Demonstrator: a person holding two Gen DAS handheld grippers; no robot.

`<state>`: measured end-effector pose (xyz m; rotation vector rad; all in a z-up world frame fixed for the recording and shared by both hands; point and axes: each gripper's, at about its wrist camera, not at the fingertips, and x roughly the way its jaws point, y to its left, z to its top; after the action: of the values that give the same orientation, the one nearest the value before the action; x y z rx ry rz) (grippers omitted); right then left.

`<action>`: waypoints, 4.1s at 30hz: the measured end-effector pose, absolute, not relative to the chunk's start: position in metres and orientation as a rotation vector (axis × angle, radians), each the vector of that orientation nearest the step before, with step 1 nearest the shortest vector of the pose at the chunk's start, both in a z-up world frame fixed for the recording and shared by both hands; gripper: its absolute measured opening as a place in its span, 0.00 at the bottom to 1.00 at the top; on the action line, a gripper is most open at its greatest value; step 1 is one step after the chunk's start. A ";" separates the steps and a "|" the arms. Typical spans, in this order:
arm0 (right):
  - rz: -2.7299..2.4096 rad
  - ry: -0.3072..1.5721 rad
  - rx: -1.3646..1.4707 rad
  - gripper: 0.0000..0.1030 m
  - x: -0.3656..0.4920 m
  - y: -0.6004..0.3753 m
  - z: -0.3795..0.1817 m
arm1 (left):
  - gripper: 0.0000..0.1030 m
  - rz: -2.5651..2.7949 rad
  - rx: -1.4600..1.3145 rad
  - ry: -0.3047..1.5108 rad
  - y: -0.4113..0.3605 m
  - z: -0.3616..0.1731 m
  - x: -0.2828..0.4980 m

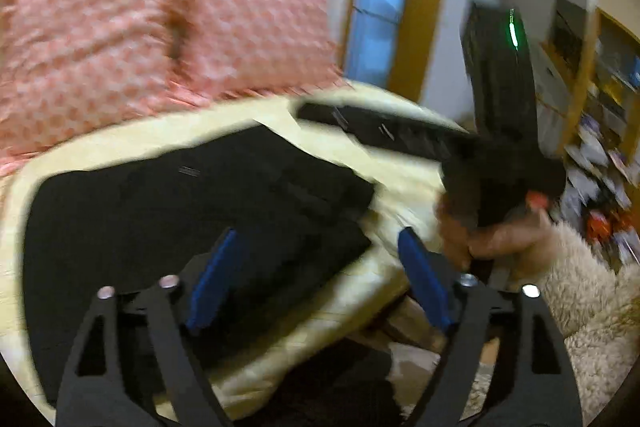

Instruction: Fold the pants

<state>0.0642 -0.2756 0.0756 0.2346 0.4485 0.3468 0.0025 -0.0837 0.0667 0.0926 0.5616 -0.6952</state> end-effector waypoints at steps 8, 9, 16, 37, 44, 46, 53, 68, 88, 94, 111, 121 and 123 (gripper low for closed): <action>0.403 0.650 0.228 0.64 0.092 -0.250 0.047 | 0.85 -0.270 0.047 0.600 -0.021 0.057 0.049; 0.383 0.706 0.227 0.64 0.096 -0.251 0.038 | 0.85 -0.249 0.052 0.626 -0.019 0.052 0.054; 0.376 0.755 0.175 0.62 0.098 -0.252 0.041 | 0.88 -0.248 -0.002 0.767 -0.008 0.015 0.061; 0.398 0.970 0.244 0.44 0.218 -0.287 0.020 | 0.98 -0.315 -0.005 0.691 -0.009 0.011 0.054; 0.402 0.821 -0.014 0.21 0.194 -0.257 0.041 | 0.98 -0.311 -0.001 0.688 -0.010 0.011 0.053; 0.395 0.839 0.003 0.21 0.197 -0.259 0.039 | 0.98 -0.309 -0.003 0.687 -0.011 0.012 0.053; 0.344 0.914 0.128 0.57 0.212 -0.280 0.027 | 0.97 -0.330 -0.167 0.703 0.027 0.048 0.066; 0.529 0.727 0.079 0.14 0.188 -0.265 0.054 | 0.86 -0.259 -0.260 0.915 0.089 0.058 0.177; 0.491 0.892 0.302 0.17 0.213 -0.293 0.018 | 0.13 -0.273 -0.286 1.022 0.080 0.037 0.204; 0.493 0.813 0.274 0.13 0.201 -0.289 0.039 | 0.08 -0.259 -0.172 0.900 0.064 0.069 0.188; 0.343 0.657 0.186 0.12 0.294 -0.300 0.093 | 0.08 -0.197 -0.185 0.759 0.033 0.109 0.294; 0.228 0.874 0.156 0.13 0.368 -0.307 0.027 | 0.17 -0.066 -0.123 0.906 0.018 0.036 0.359; 0.218 0.884 0.167 0.18 0.366 -0.309 0.022 | 0.24 -0.052 -0.127 0.924 0.019 0.028 0.362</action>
<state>0.3661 -0.3092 0.0217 0.1667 0.8836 0.2178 0.3619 0.0192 0.0280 -0.1271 0.9237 -0.0515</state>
